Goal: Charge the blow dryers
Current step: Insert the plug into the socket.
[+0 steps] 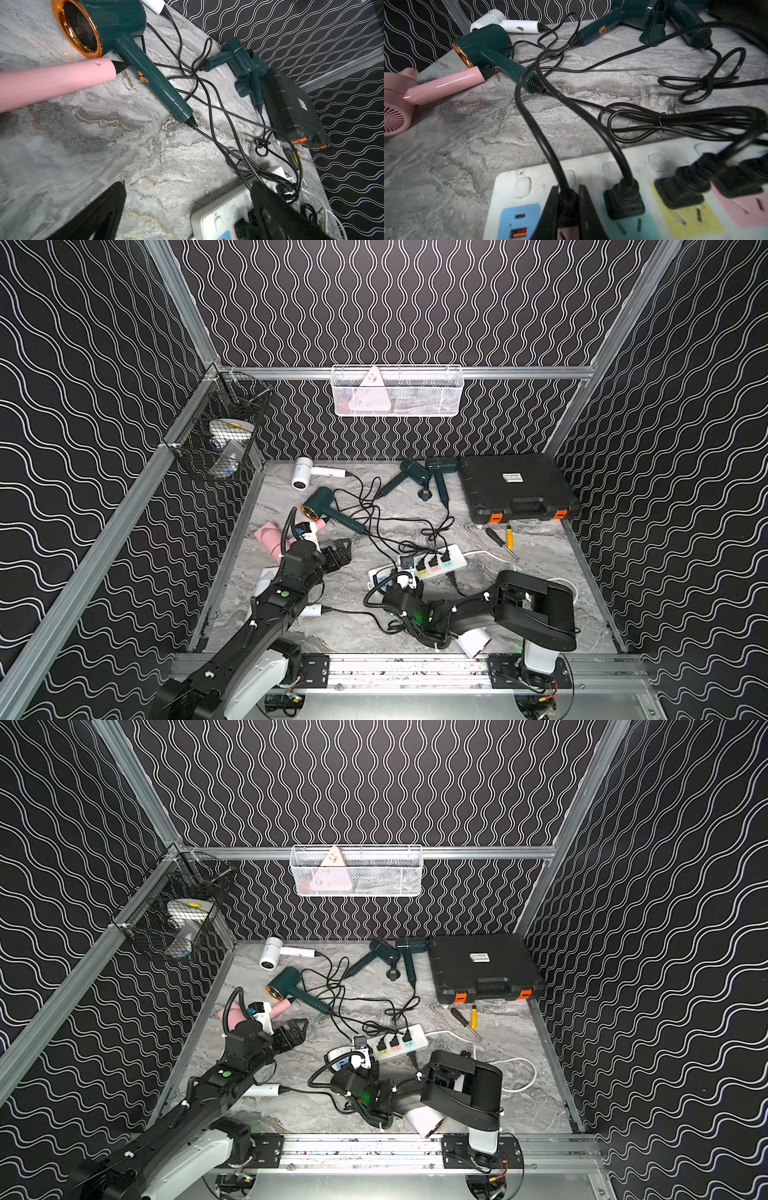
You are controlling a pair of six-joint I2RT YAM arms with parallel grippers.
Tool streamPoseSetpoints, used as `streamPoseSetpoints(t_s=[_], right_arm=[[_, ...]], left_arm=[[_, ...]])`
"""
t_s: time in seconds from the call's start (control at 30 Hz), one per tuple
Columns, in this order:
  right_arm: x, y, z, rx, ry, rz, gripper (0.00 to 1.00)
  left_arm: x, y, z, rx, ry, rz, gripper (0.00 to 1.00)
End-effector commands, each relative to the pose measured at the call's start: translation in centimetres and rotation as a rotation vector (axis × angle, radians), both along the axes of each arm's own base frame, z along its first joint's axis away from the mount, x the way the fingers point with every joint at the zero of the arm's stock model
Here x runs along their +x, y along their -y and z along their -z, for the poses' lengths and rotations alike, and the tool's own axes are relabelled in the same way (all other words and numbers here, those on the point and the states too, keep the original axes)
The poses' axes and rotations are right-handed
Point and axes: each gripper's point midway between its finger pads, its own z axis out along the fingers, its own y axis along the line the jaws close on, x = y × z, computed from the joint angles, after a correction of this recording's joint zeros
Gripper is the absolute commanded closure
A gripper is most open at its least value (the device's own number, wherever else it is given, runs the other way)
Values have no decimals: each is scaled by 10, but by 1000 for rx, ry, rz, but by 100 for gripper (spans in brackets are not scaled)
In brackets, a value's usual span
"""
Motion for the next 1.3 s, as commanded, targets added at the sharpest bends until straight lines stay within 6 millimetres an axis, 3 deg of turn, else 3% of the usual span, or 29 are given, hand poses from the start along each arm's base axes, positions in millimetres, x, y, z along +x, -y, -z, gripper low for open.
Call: streamPoseSetpoints(t_s=[0.0, 0.2, 0.3, 0.43, 0.77, 0.93, 1.1, 1.27], right_arm=[[-5, 7, 37, -116, -123, -59, 100], [-3, 3, 35, -121, -140, -66, 100], [-5, 4, 28, -137, -174, -54, 80], [-4, -3, -2, -111, -170, -76, 61], [-7, -26, -49, -95, -254, -153, 46], [-15, -29, -78, -64, -268, -208, 25], [-26, -16, -120, -7, -252, -263, 1], [-33, 26, -170, 19, -168, -245, 1]], left_arm=[[3, -2, -6, 14, 33, -8, 1], [3, -2, -5, 15, 35, -5, 1], [4, -1, -5, 13, 33, -2, 1], [5, 1, -4, 9, 33, 6, 1], [5, 2, -2, 6, 31, 14, 1], [6, 6, -2, -5, 36, 33, 1], [4, 9, -6, -12, 56, 53, 1], [0, 6, -15, 5, 84, 45, 1]])
